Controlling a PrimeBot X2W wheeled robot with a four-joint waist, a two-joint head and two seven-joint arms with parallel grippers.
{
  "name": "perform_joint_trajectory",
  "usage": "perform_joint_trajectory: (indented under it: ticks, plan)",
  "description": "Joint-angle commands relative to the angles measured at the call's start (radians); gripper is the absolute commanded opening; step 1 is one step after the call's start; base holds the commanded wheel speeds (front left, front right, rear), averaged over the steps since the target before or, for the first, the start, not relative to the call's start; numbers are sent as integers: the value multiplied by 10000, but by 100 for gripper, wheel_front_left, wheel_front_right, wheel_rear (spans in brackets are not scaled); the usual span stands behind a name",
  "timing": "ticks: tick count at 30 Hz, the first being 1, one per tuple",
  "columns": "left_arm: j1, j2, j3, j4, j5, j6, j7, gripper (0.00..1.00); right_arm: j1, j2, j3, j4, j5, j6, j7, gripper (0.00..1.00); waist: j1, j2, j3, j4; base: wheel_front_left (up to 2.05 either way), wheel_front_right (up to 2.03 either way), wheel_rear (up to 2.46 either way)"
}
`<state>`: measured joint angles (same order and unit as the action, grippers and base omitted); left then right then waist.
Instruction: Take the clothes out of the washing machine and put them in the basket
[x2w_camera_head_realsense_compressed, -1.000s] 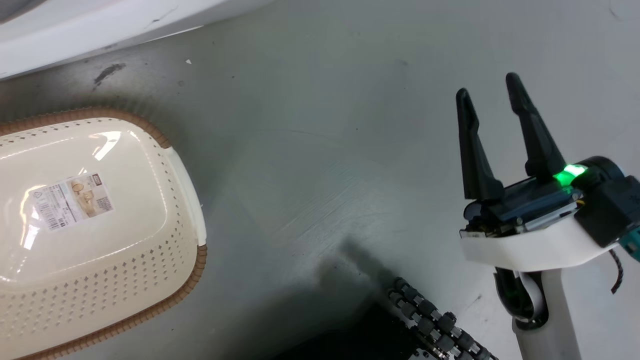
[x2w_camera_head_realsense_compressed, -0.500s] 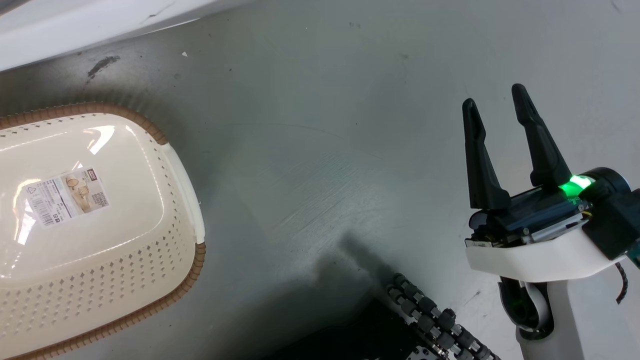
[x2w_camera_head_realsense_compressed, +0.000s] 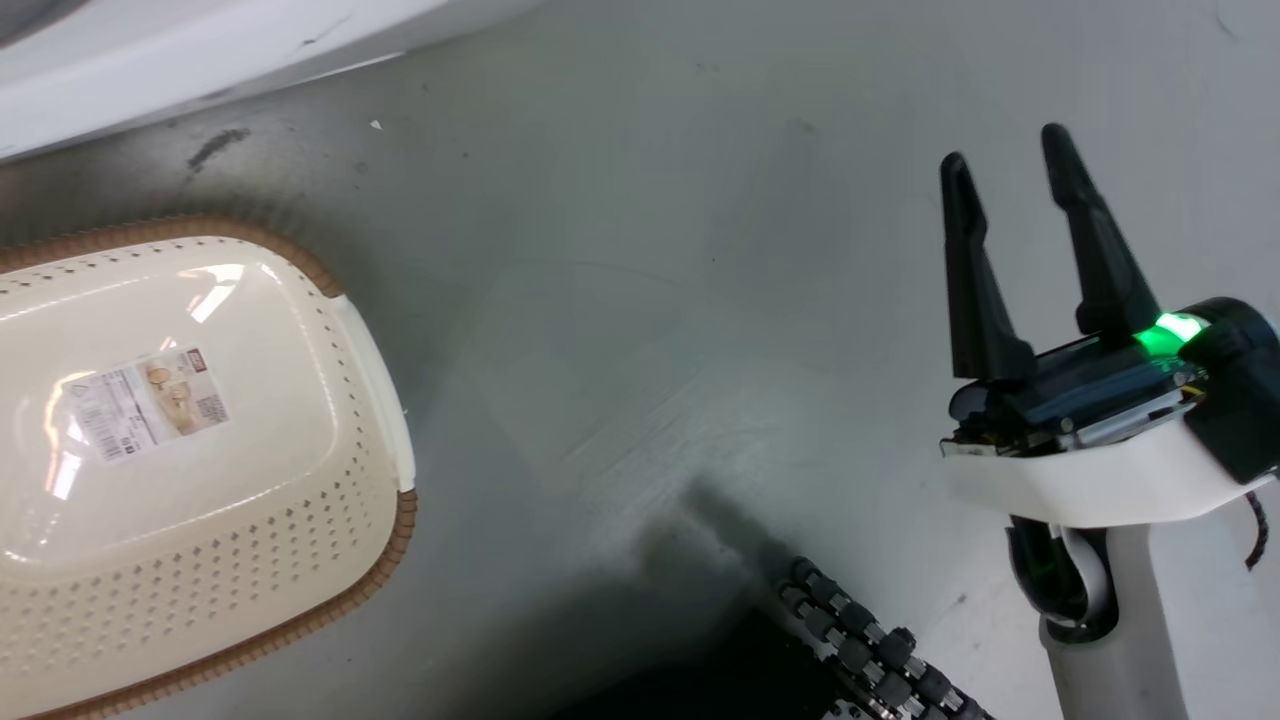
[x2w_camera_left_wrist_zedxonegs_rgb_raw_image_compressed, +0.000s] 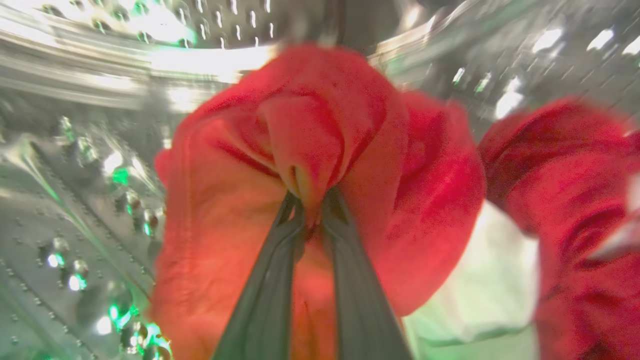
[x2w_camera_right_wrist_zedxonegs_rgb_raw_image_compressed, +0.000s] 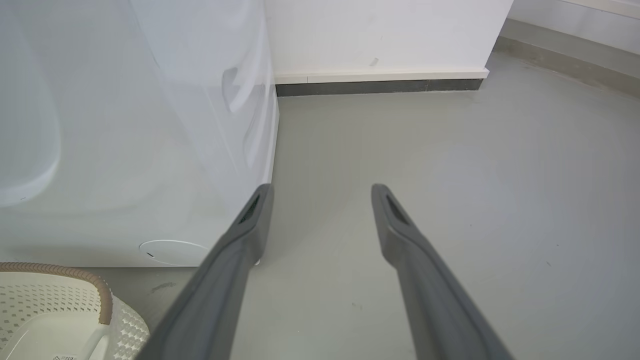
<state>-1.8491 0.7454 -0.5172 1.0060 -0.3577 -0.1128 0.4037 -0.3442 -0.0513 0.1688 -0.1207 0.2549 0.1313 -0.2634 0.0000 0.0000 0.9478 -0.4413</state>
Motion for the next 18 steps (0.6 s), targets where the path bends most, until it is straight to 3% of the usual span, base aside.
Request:
perform_joint_trajectory:
  ticks: [1,18]
  plan:
    - [243,-141,58,4,-120,90,-365,0,-164,21,-103,31,-80,-10,-21,100,0,0,-183,134,0,0,0]
    - [4286,-2237,210,708,-1471,-105,-4793,0,271,9,-1258,467,-1910,-10,-21,100,0,0,-3042,2076,0,0,0]
